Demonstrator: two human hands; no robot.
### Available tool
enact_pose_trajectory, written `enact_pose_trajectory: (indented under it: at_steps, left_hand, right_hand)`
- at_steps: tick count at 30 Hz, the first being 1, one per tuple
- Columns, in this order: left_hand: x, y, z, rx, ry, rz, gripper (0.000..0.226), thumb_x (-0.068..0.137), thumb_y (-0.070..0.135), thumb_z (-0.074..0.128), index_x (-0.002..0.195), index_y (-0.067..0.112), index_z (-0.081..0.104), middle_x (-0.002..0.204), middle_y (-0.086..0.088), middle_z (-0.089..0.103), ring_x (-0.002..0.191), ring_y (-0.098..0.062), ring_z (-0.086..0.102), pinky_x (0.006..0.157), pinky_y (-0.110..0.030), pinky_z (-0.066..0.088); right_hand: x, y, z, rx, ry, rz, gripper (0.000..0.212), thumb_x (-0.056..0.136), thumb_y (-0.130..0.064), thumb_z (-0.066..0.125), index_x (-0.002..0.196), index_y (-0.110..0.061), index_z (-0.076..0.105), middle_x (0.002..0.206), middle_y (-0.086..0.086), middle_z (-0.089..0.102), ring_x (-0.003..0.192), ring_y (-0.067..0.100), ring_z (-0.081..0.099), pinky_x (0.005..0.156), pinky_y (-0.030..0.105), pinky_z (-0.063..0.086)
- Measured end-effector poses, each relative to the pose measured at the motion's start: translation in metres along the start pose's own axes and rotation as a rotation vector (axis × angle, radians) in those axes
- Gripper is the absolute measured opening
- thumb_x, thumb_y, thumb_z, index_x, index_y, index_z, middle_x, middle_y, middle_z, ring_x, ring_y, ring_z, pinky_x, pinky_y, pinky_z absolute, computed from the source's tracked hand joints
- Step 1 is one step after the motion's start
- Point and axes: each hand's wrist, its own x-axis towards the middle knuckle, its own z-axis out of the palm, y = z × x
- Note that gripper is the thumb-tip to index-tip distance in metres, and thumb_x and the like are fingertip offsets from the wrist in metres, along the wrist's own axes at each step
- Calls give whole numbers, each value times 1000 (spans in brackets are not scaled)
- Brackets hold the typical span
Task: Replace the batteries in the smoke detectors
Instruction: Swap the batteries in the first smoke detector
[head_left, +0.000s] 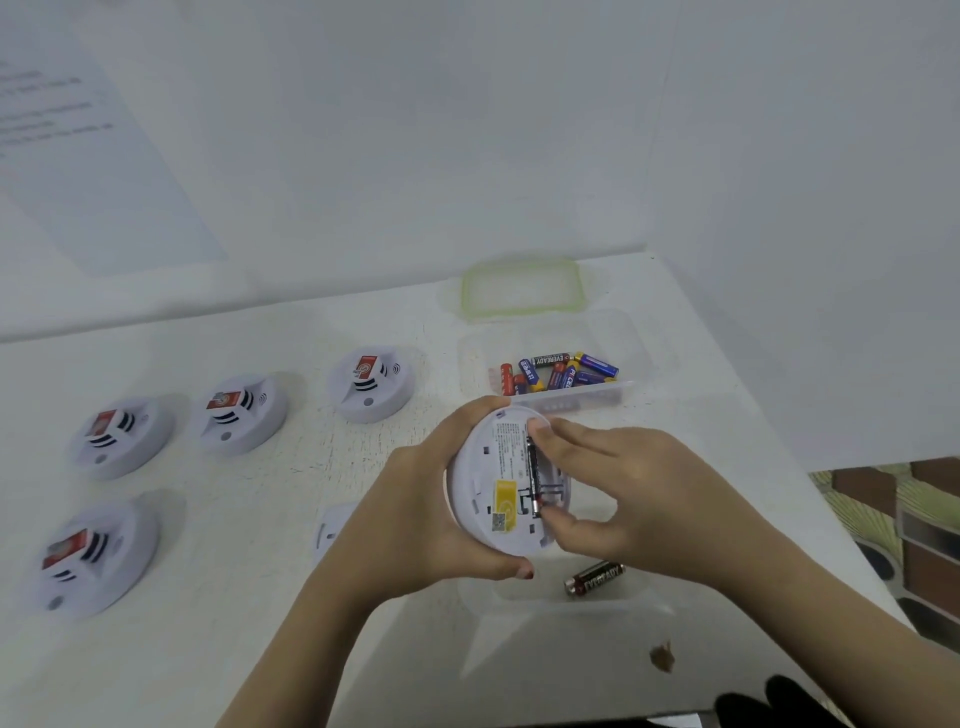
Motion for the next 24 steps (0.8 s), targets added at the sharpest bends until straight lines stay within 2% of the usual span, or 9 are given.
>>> enact_pose_trajectory:
  at_steps: [3,5,10,13,15,18,20,24]
  left_hand:
    - [3,0,-1,-8,4,-1,102,47,23,96,132,38,41,112,25,61,101,1,62,73,-7,49]
    - [5,-1,-2,-17,9,6,100,48,24,96,132,36,42,114,26,60,104,1,61,75,-7,49]
    - [6,-7,-4,-13,6,15,99,50,27,93,134,32,41,117,30,57,108,4,58,77,-5,48]
    - [5,-11,-4,-29,19,11,100,49,27,93,136,25,43,119,29,56,112,4,56,79,-5,47]
    - [5,-12,-4,-37,26,13,100,49,27,92,136,22,43,121,28,56,114,4,55,80,-5,47]
    - [7,-13,-5,-44,34,20,101,48,25,93,135,26,42,122,33,54,115,7,54,81,-4,46]
    - [8,-14,-8,-49,55,20,103,46,26,93,135,31,41,125,36,51,117,9,51,83,-4,45]
    - [8,-18,-16,-40,109,1,104,44,42,89,135,35,40,128,39,47,120,12,46,86,-4,44]
  right_hand:
    - [3,0,0,-53,-1,-17,53,74,-31,58,116,1,65,94,11,72,51,24,56,44,28,48]
    - [4,1,1,-67,-10,-18,52,72,-29,55,114,0,66,94,13,71,50,25,56,43,28,48]
    - [4,2,3,-30,-93,3,52,76,-29,48,119,-4,64,117,17,66,58,27,64,47,30,53]
    - [2,3,3,55,-149,52,54,84,-39,48,129,-11,57,136,14,53,76,27,69,58,35,57]
    - [2,6,4,109,-143,81,55,86,-48,49,130,-15,56,142,8,48,90,26,69,63,38,58]
    - [2,9,4,207,-123,136,51,88,-49,48,127,-19,59,145,-1,43,104,23,66,71,40,58]
    - [-1,9,3,271,-63,150,45,91,-42,48,124,-17,62,145,-2,43,114,14,61,82,36,55]
    - [-10,8,-5,326,47,184,33,93,-34,49,111,-15,70,141,-2,49,125,1,49,98,18,42]
